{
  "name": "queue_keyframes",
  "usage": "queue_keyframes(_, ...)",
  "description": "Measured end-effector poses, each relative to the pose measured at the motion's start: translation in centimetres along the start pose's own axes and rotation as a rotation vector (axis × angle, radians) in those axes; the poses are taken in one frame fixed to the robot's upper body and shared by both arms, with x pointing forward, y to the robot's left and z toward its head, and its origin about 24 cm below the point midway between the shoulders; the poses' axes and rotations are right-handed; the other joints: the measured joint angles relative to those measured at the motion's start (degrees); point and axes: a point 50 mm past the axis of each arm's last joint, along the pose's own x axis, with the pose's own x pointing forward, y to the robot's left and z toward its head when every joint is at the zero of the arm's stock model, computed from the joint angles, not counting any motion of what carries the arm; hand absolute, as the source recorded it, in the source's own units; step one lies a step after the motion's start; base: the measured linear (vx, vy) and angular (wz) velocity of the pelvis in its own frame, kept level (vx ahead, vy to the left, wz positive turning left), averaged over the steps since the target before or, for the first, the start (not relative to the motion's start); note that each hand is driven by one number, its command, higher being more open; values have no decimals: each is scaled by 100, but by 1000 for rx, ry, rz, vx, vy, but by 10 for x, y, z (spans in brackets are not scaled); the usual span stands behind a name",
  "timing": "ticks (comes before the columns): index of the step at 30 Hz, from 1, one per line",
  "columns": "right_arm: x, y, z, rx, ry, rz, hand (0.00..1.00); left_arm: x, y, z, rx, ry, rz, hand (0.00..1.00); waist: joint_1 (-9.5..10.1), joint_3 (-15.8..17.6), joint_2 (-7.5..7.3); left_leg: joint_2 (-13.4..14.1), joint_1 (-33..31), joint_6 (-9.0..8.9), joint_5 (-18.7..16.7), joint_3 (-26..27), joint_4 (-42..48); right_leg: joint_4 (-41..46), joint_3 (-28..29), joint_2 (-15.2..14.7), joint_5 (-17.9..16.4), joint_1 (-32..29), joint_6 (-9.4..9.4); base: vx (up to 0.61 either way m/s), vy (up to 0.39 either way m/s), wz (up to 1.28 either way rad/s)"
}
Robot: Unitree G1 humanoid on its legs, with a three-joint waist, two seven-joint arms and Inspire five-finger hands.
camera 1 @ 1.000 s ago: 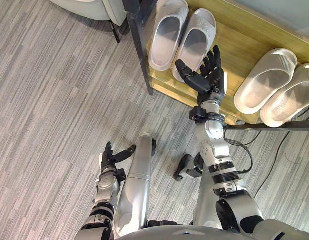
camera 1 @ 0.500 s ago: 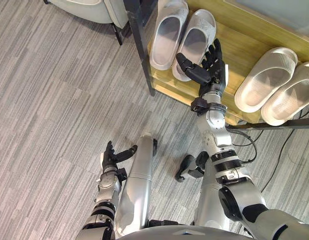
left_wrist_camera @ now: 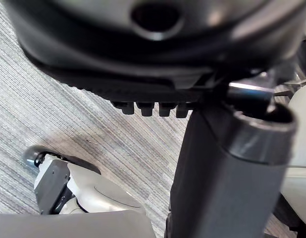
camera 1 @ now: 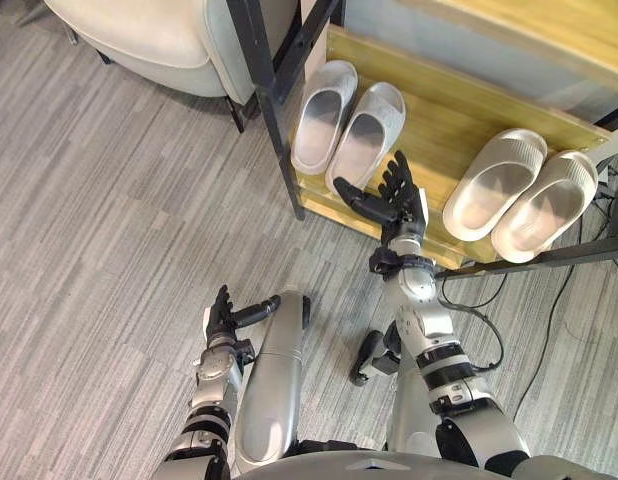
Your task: Organize the slippers on the shoe rack
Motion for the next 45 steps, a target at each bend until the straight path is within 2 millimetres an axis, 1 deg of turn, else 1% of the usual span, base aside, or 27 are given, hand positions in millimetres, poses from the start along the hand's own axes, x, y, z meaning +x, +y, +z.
queue_keyframes(2, -14, -5, -11, -8, 30, -10, 100, -5, 12, -16, 25, 54, 23, 100, -56, -123, -18, 39, 303, 0, 25, 30, -289, -333, -38, 57, 82, 292, 24, 98, 1, -4)
queue_keyframes(3, -16, -6, -13, -14, 35, -12, 100, -6, 14, -19, 35, 67, 25, 100, -75, -146, -23, 44, 370, 2, 38, 35, -361, -403, -53, 65, 103, 363, 33, 103, 12, -2)
queue_keyframes(5, -26, -13, -20, -27, 59, -23, 100, -9, 23, -30, 78, 117, 34, 100, -111, -253, -103, 63, 707, 9, 114, 91, -740, -817, -78, 116, 232, 679, 78, 104, 27, -4)
queue_keyframes(7, -35, -17, -26, -55, 73, -19, 100, -12, 30, -36, 108, 140, 38, 100, -122, -386, -207, 77, 915, 33, 203, 163, -1069, -1144, -84, 144, 360, 848, 104, 105, 46, -8)
queue_keyframes(9, -42, -22, -28, -86, 80, -18, 100, -13, 33, -40, 144, 156, 29, 100, -143, -446, -254, 73, 1141, 51, 286, 197, -1343, -1455, -115, 165, 484, 1067, 145, 72, 36, -2)
queue_keyframes(11, -50, -30, -32, -138, 91, -7, 100, -15, 39, -46, 206, 181, 20, 100, -207, -510, -311, 51, 1501, 87, 427, 241, -1784, -1959, -152, 206, 687, 1435, 200, 87, 64, -1)
queue_keyframes(13, -56, -36, -35, -177, 103, -4, 100, -17, 43, -51, 249, 201, 14, 100, -234, -621, -381, 45, 1697, 110, 563, 302, -2136, -2327, -151, 241, 861, 1600, 222, 67, 56, -6)
queue_keyframes(15, -69, -48, -44, -262, 145, 8, 100, -21, 50, -59, 318, 241, 7, 100, -293, -745, -462, 5, 2186, 147, 913, 352, -2947, -3161, -189, 328, 1260, 2045, 268, 69, 60, -4)
queue_keyframes(16, -72, -52, -46, -287, 156, 9, 100, -23, 52, -62, 329, 248, 6, 100, -309, -787, -468, -2, 2283, 152, 987, 362, -3129, -3351, -203, 348, 1347, 2141, 277, 85, 78, 0)
queue_keyframes(17, -80, -59, -52, -331, 187, 10, 100, -27, 56, -69, 341, 271, 10, 100, -383, -924, -459, -28, 2470, 167, 1153, 399, -3489, -3745, -237, 374, 1541, 2324, 317, 78, 71, -4)
queue_keyframes(18, -87, -66, -57, -355, 216, 5, 100, -31, 59, -75, 349, 298, 12, 100, -413, -1022, -451, -44, 2672, 186, 1291, 455, -3813, -4065, -230, 399, 1697, 2479, 344, 85, 71, -8)
queue_keyframes(19, -88, -67, -59, -364, 225, 3, 100, -32, 60, -77, 353, 308, 12, 100, -418, -1050, -443, -46, 2742, 190, 1332, 480, -3912, -4166, -223, 410, 1746, 2529, 353, 69, 52, -16)
queue_keyframes(21, -101, -83, -72, -418, 300, -27, 100, -40, 62, -89, 374, 351, 5, 100, -464, -1293, -366, -63, 3113, 209, 1608, 563, -4570, -4834, -199, 492, 2082, 2849, 399, 70, 37, -16)
queue_keyframes(22, -105, -87, -75, -433, 322, -38, 100, -42, 62, -91, 381, 359, 0, 100, -465, -1345, -343, -64, 3213, 206, 1690, 606, -4742, -5008, -194, 517, 2172, 2932, 405, 69, 21, -18)
queue_keyframes(23, -111, -96, -83, -463, 368, -59, 100, -44, 61, -94, 392, 369, -20, 100, -463, -1422, -297, -65, 3412, 208, 1844, 655, -5089, -5344, -165, 564, 2351, 3095, 416, 45, -2, -14)
queue_keyframes(24, -113, -99, -85, -473, 382, -64, 100, -44, 60, -95, 396, 372, -27, 100, -465, -1449, -278, -66, 3465, 214, 1888, 662, -5192, -5433, -158, 577, 2399, 3133, 420, 38, -10, -17)
queue_keyframes(26, -124, -114, -99, -507, 470, -97, 100, -48, 58, -99, 408, 384, -46, 100, -488, -1586, -206, -68, 3687, 200, 2095, 723, -5628, -5775, -115, 629, 2593, 3265, 434, 21, -10, -14)
queue_keyframes(27, -130, -121, -105, -514, 511, -117, 100, -48, 57, -100, 412, 387, -56, 100, -501, -1603, -178, -68, 3787, 192, 2164, 748, -5767, -5903, -114, 651, 2658, 3353, 432, 5, -13, -11)
queue_keyframes(30, -149, -138, -123, -525, 645, -171, 100, -49, 55, -102, 411, 391, -71, 100, -527, -1648, -130, -65, 4024, 196, 2299, 760, -6066, -6174, -113, 702, 2792, 3559, 434, -3, -8, -3)
queue_keyframes(32, -167, -151, -136, -531, 756, -209, 100, -49, 54, -102, 413, 392, -75, 100, -532, -1690, -114, -66, 4151, 201, 2405, 755, -6264, -6311, -114, 728, 2871, 3647, 442, 0, 0, 0)
queue_keyframes(33, -171, -154, -140, -531, 783, -219, 100, -49, 53, -102, 414, 392, -77, 100, -535, -1697, -108, -67, 4173, 208, 2428, 752, -6300, -6355, -118, 733, 2895, 3676, 440, -36, -2, 0)
queue_keyframes(36, -194, -166, -153, -520, 922, -280, 100, -49, 51, -102, 422, 391, -87, 100, -556, -1713, -88, -84, 4363, 230, 2547, 726, -6521, -6468, -128, 752, 2955, 3809, 442, -26, 3, 2)
queue_keyframes(39, -204, -172, -157, -498, 967, -323, 100, -49, 48, -103, 433, 389, -101, 100, -576, -1752, -42, -107, 4484, 271, 2650, 717, -6697, -6571, -138, 764, 3018, 3901, 462, -29, 12, 1)
queue_keyframes(41, -205, -173, -157, -491, 975, -338, 100, -49, 47, -102, 440, 386, -108, 100, -592, -1760, -37, -123, 4518, 274, 2652, 697, -6697, -6585, -153, 757, 3024, 3941, 469, -30, 18, 7)
queue_keyframes(45, -207, -173, -160, -463, 994, -359, 100, -45, 35, -93, 477, 323, -168, 100, -602, -1769, -35, -150, 4548, 298, 2670, 616, -6698, -6639, -236, 747, 3036, 4031, 475, -30, 13, 11)
